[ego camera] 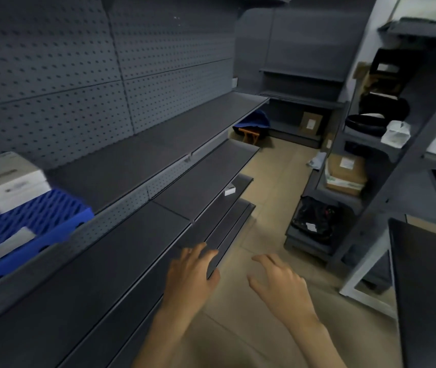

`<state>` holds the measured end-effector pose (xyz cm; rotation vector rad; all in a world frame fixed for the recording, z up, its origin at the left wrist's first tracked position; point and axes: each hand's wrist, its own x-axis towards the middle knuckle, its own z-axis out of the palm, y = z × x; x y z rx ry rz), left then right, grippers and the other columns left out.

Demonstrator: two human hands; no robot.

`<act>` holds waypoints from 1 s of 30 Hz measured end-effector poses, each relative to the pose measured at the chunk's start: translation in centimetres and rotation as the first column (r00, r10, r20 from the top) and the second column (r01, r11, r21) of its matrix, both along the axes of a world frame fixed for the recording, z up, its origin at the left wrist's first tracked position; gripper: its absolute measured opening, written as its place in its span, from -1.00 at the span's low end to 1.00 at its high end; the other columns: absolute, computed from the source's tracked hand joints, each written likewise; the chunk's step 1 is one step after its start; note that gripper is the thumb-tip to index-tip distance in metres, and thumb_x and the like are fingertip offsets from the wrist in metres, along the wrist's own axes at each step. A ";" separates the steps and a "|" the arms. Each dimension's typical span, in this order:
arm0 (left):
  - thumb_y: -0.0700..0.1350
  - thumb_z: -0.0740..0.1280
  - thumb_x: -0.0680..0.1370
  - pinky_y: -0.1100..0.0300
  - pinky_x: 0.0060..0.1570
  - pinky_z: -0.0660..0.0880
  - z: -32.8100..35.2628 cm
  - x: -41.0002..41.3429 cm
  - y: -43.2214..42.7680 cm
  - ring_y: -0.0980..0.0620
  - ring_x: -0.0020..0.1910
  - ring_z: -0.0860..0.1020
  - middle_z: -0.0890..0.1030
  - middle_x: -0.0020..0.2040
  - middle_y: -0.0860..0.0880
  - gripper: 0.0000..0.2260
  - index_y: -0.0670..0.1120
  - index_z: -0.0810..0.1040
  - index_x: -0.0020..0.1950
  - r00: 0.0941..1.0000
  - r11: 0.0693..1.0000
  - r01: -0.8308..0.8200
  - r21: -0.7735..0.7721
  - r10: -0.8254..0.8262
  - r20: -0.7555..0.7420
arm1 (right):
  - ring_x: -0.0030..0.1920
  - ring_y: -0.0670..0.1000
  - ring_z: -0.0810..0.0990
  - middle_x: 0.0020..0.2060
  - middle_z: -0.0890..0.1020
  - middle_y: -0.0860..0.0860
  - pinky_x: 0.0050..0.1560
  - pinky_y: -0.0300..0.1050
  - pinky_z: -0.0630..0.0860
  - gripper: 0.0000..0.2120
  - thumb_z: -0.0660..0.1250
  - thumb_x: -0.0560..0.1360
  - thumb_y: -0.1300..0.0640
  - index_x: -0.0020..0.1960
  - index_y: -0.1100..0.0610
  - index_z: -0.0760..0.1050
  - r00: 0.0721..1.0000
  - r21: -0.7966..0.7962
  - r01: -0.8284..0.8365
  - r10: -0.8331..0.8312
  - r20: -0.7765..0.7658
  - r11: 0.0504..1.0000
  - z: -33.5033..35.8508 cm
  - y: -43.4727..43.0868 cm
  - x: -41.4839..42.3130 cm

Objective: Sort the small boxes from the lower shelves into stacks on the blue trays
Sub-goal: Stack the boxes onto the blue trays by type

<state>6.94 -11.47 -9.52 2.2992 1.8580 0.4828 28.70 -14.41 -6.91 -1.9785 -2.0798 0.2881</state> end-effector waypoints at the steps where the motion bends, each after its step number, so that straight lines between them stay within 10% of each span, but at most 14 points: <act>1: 0.16 0.20 0.63 -0.02 0.30 0.44 0.1 1.6 1.5 0.02 0.43 0.37 0.36 0.52 0.10 -0.59 0.16 0.41 0.48 1.000 1.000 0.002 -0.003 -0.002 -0.005 | 0.17 -0.09 0.60 0.32 0.48 -0.23 -0.01 -0.10 0.55 -0.59 0.21 0.60 -0.21 0.41 -0.15 0.40 1.000 0.005 -0.005 0.005 -0.010 1.000 -0.2 1.6 1.5; 30: 0.12 0.22 0.64 -0.02 0.32 0.44 -4.3 20.7 45.5 0.02 0.44 0.37 0.36 0.52 0.09 -0.60 0.14 0.43 0.48 0.993 0.990 -0.116 -0.083 0.118 0.027 | 0.14 0.00 0.61 0.24 0.58 -0.11 -0.01 -0.03 0.62 -0.61 0.28 0.59 -0.18 0.37 -0.09 0.50 0.992 0.010 -0.118 0.117 0.036 0.993 -3.0 48.6 22.2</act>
